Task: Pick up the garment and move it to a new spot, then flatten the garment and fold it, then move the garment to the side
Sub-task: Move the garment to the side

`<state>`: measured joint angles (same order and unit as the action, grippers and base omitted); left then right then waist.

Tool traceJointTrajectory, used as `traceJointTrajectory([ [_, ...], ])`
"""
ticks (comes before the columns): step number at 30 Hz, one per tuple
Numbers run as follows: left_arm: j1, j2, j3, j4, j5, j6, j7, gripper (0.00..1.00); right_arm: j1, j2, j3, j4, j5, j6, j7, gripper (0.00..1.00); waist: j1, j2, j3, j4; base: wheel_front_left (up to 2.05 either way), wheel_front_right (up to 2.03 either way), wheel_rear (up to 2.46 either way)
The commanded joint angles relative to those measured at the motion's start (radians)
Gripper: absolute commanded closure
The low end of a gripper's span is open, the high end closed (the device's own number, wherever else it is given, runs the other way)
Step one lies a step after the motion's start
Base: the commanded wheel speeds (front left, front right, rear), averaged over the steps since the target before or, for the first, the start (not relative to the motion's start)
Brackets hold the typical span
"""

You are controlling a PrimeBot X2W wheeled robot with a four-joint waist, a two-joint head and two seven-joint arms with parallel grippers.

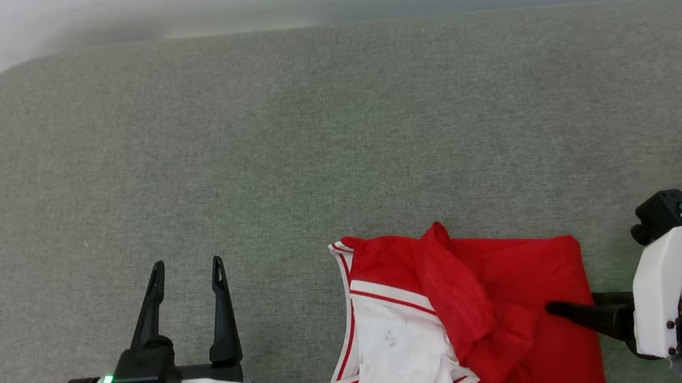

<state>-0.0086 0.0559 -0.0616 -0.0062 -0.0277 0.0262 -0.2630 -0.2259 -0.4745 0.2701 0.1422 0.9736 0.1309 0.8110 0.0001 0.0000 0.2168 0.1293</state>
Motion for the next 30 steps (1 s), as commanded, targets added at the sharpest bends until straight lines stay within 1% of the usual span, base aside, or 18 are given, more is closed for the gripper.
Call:
traceJointTrajectory([
  [1, -0.018, -0.001, -0.003, -0.003, 0.007, -0.003, -0.002, 0.0, 0.004, 0.015, 0.012, 0.016, 0.015, 0.0, -0.008, 0.0, -0.0001, 0.0, 0.026, 0.019, 0.0, 0.0, 0.0],
  [8, -0.044, -0.003, -0.013, 0.005, 0.007, -0.005, -0.002, 0.0, 0.008, 0.035, 0.108, 0.077, 0.026, -0.001, -0.026, 0.0, -0.0001, 0.0, 0.056, 0.039, 0.0, 0.0, 0.0],
  [11, -0.051, -0.003, -0.017, 0.008, 0.004, -0.003, -0.002, 0.0, 0.007, 0.019, 0.157, 0.09, 0.019, -0.001, -0.029, 0.0, -0.0001, 0.0, 0.059, 0.045, 0.0, 0.0, 0.0],
  [12, -0.052, -0.004, -0.018, 0.01, 0.002, -0.001, -0.002, 0.0, 0.007, 0.013, 0.167, 0.091, 0.02, -0.001, -0.038, 1.0, -0.0001, 0.0, 0.058, 0.047, 0.0, 0.0, 0.0],
  [15, -0.049, -0.004, -0.018, 0.017, -0.001, 0.001, -0.002, 0.0, -0.016, -0.009, 0.184, 0.073, 0.026, -0.001, -0.081, 1.0, -0.0001, 0.0, 0.046, 0.049, 0.0, 0.0, 0.0],
  [16, -0.032, -0.004, -0.019, 0.023, -0.004, 0.004, -0.002, 0.0, -0.049, -0.041, 0.199, 0.047, 0.033, -0.001, -0.115, 1.0, -0.0001, 0.0, 0.02, 0.048, 0.0, 0.0, 0.0],
  [19, -0.014, -0.005, -0.017, 0.028, -0.009, 0.007, -0.002, 0.0, -0.076, -0.069, 0.224, 0.004, 0.034, 0.0, -0.148, 1.0, -0.0001, 0.0, -0.016, 0.043, 0.0, 0.0, 0.0],
  [22, 0.004, -0.005, -0.014, 0.028, -0.011, 0.01, -0.002, 0.0, -0.1, -0.111, 0.259, -0.045, 0.017, 0.0, -0.167, 1.0, -0.0001, 0.0, -0.056, 0.028, 0.0, 0.0, 0.0],
  [25, 0.039, -0.006, -0.005, 0.023, -0.02, 0.018, -0.002, 0.0, -0.125, -0.154, 0.302, -0.096, -0.002, 0.0, -0.166, 1.0, -0.0001, 0.0, -0.088, -0.014, 0.0, 0.0, 0.0],
  [30, 0.077, -0.006, 0.01, 0.015, -0.028, 0.021, -0.002, 0.0, -0.169, -0.224, 0.347, -0.17, -0.015, 0.0, -0.142, 1.0, -0.0001, 0.0, -0.106, -0.114, 0.0, 0.0, 0.0],
])
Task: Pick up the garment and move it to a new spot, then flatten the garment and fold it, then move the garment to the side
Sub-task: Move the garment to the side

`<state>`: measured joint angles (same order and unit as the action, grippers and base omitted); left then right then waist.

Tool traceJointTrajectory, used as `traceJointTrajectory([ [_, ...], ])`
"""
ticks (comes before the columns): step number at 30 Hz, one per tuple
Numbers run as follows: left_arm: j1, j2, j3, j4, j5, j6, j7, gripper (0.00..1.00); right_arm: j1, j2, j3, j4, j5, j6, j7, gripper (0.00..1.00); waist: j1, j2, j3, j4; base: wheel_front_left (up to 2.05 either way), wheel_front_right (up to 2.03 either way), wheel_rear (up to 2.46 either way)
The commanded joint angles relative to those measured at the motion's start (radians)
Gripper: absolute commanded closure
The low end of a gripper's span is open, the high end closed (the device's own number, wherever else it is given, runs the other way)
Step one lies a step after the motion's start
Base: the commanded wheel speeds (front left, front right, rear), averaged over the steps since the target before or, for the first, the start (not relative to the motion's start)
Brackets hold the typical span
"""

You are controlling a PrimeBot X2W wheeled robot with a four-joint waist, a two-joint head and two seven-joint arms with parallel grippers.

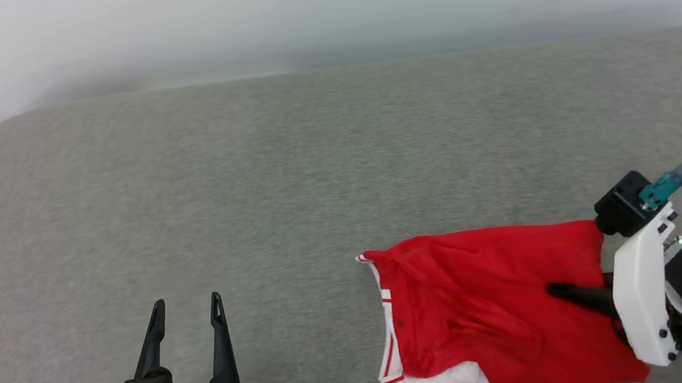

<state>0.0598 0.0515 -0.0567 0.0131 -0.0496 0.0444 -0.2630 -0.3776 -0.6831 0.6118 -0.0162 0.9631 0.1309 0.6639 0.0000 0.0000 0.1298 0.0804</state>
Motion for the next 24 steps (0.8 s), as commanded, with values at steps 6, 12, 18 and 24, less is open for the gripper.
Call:
traceJointTrajectory([
  [6, 0.004, -0.001, 0.01, -0.019, -0.006, 0.002, -0.002, 0.0, -0.05, -0.097, -0.007, -0.028, -0.021, 0.0, 0.011, 1.0, 0.0, 0.0, 0.012, -0.191, 0.0, 0.0, 0.0],
  [12, -0.032, 0.0, 0.017, -0.037, 0.011, -0.009, -0.002, 0.0, -0.091, -0.147, -0.07, 0.026, -0.061, 0.0, -0.026, 1.0, 0.0, 0.0, 0.081, -0.263, 0.0, 0.0, 0.0],
  [18, -0.084, 0.02, 0.02, -0.057, 0.032, -0.03, -0.002, 0.0, -0.161, -0.209, -0.134, 0.139, -0.149, -0.001, -0.043, 1.0, 0.0, 0.0, 0.175, -0.272, 0.0, 0.0, 0.0],
  [24, -0.141, 0.04, 0.025, -0.081, 0.044, -0.041, -0.002, 0.0, -0.22, -0.227, -0.227, 0.287, -0.196, -0.001, -0.032, 1.0, 0.0, 0.0, 0.269, -0.255, 0.0, 0.0, 0.0],
])
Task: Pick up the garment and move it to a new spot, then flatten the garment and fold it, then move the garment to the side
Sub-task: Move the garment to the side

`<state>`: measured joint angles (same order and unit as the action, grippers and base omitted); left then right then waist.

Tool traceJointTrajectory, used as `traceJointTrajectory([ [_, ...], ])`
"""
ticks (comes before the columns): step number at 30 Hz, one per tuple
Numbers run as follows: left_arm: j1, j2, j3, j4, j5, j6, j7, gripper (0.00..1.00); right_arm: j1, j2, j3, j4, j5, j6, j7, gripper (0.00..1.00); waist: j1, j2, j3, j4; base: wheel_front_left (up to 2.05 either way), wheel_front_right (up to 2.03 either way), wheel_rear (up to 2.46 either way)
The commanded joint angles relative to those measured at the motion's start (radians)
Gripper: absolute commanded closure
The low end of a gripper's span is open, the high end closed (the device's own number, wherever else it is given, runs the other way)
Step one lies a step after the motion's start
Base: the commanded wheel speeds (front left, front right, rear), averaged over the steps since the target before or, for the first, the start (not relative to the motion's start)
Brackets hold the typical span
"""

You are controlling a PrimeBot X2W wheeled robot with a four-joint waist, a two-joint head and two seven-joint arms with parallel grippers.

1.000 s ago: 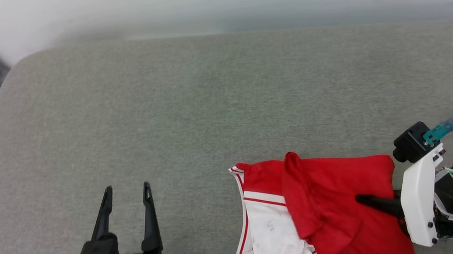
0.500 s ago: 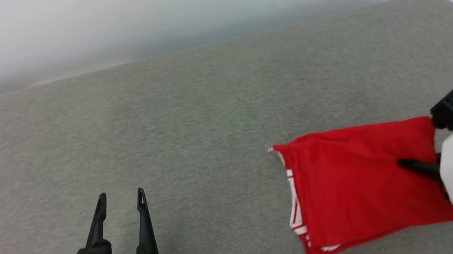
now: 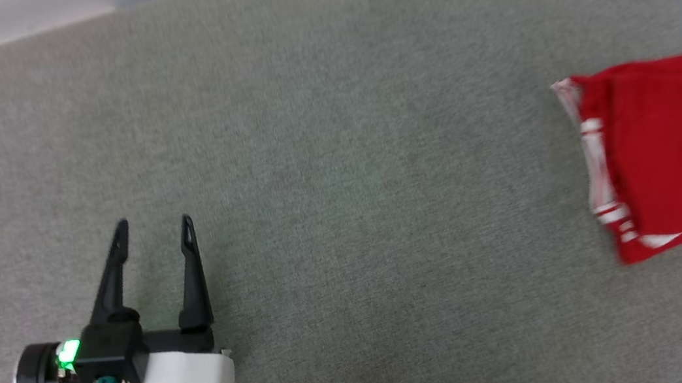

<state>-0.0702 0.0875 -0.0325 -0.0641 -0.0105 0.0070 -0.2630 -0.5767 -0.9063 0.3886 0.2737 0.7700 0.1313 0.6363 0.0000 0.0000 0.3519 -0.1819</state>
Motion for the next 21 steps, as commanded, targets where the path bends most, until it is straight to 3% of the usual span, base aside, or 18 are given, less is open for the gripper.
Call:
traceJointTrajectory([
  [1, -0.022, 0.008, 0.003, -0.01, 0.006, -0.003, -0.002, 0.0, -0.037, -0.008, -0.023, 0.024, -0.021, -0.001, -0.01, 1.0, 0.0, 0.0, 0.067, 0.01, 0.0, 0.0, 0.0],
  [11, -0.093, 0.034, 0.024, -0.054, 0.008, 0.002, -0.002, 0.0, -0.155, 0.063, -0.219, 0.263, -0.163, -0.001, -0.068, 1.0, 0.0, 0.0, 0.208, 0.026, 0.0, 0.0, 0.0],
  [18, -0.106, 0.042, 0.025, -0.055, 0.006, 0.004, -0.002, 0.0, -0.186, 0.115, -0.268, 0.348, -0.253, -0.001, -0.102, 1.0, 0.0, 0.0, 0.218, 0.027, 0.0, 0.0, 0.0],
  [19, -0.106, 0.041, 0.026, -0.054, 0.005, 0.006, -0.002, 0.0, -0.189, 0.123, -0.274, 0.358, -0.26, -0.001, -0.106, 0.87, 0.0, 0.0, 0.212, 0.026, 0.0, 0.0, 0.0],
  [20, -0.103, 0.039, 0.026, -0.051, 0.004, 0.008, -0.002, 0.0, -0.189, 0.131, -0.279, 0.368, -0.267, -0.001, -0.109, 0.61, 0.0, 0.0, 0.202, 0.025, 0.0, 0.0, 0.0],
  [21, -0.099, 0.037, 0.025, -0.046, 0.002, 0.007, -0.002, 0.0, -0.187, 0.137, -0.281, 0.377, -0.278, -0.001, -0.113, 0.0, 0.0, 0.0, 0.189, 0.026, 0.0, 0.0, 0.0],
])
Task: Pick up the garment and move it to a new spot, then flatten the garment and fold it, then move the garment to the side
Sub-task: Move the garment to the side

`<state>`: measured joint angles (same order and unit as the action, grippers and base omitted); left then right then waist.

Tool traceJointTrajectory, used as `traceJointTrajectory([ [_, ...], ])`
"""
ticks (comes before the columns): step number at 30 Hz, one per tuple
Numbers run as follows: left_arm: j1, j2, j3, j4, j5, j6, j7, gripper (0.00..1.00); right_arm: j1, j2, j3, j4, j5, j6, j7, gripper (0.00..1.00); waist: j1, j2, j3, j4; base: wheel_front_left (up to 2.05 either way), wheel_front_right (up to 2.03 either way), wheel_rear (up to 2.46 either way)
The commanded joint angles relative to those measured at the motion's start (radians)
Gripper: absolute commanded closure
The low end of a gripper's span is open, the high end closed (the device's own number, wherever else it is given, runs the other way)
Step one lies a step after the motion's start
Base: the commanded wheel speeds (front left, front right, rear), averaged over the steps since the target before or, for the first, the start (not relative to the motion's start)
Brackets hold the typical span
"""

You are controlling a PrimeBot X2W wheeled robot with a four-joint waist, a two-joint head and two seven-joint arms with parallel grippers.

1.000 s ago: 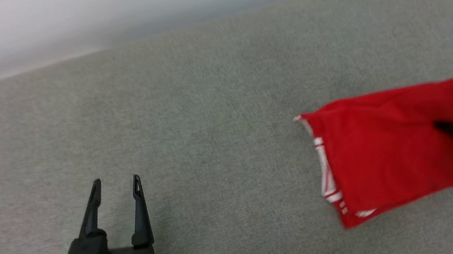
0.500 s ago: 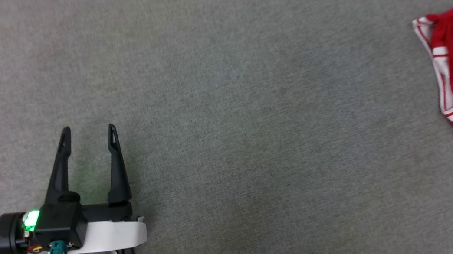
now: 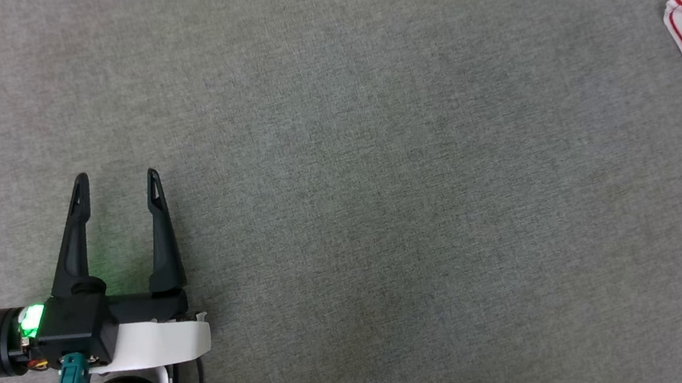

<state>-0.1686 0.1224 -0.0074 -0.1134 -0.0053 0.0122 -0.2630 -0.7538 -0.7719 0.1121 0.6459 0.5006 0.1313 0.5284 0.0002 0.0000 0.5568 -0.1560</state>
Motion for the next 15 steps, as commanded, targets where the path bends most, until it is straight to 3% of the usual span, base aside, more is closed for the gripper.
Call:
traceJointTrajectory([
  [1, 0.004, 0.0, -0.003, 0.007, -0.004, 0.002, -0.002, 0.0, -0.007, 0.004, -0.005, 0.009, -0.018, -0.001, -0.015, 0.0, -0.0002, 0.0, -0.03, 0.002, 0.0, 0.0, 0.0],
  [8, 0.051, -0.023, -0.013, 0.032, -0.015, 0.008, -0.002, 0.0, 0.025, -0.019, -0.016, -0.021, -0.074, -0.001, -0.17, 0.0, -0.0002, 0.0, -0.159, 0.023, 0.0, 0.0, 0.0],
  [15, 0.132, -0.037, -0.006, 0.049, -0.024, 0.018, -0.002, 0.0, 0.051, 0.051, -0.099, -0.106, -0.139, -0.001, -0.464, 0.0, -0.0002, 0.0, -0.283, 0.05, 0.0, 0.0, 0.0],
])
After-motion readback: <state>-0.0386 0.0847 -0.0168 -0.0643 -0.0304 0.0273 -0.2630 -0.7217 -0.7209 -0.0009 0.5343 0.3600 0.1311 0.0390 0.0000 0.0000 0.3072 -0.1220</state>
